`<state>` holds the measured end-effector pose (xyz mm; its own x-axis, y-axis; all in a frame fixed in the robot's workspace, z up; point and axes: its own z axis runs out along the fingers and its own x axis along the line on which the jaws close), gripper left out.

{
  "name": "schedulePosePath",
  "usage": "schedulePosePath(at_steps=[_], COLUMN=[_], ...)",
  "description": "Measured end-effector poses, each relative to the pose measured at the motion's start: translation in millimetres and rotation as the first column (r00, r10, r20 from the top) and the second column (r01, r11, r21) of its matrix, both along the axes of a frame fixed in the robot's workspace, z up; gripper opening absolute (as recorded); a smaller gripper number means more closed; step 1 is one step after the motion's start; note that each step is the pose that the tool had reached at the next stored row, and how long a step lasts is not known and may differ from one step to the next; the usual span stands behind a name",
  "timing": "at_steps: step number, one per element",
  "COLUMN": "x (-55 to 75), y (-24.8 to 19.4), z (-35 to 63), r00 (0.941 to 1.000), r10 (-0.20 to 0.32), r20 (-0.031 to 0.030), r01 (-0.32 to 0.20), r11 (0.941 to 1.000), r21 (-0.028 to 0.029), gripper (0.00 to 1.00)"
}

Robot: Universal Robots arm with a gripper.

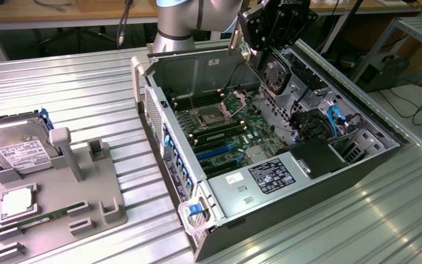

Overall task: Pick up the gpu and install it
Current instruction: 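Pick up the gpu and move the gpu toward the slot, then insert the gpu into the slot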

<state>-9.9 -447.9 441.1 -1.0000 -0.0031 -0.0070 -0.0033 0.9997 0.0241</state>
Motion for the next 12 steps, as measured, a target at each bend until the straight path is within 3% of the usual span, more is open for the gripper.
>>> schedulePosePath(at_steps=[12], x=[0.0], y=[0.0], z=[0.0], r00=[1.0], r10=[0.009], r20=[0.0], r01=[-0.009], r11=[1.0], r21=[0.0], gripper=[0.28])
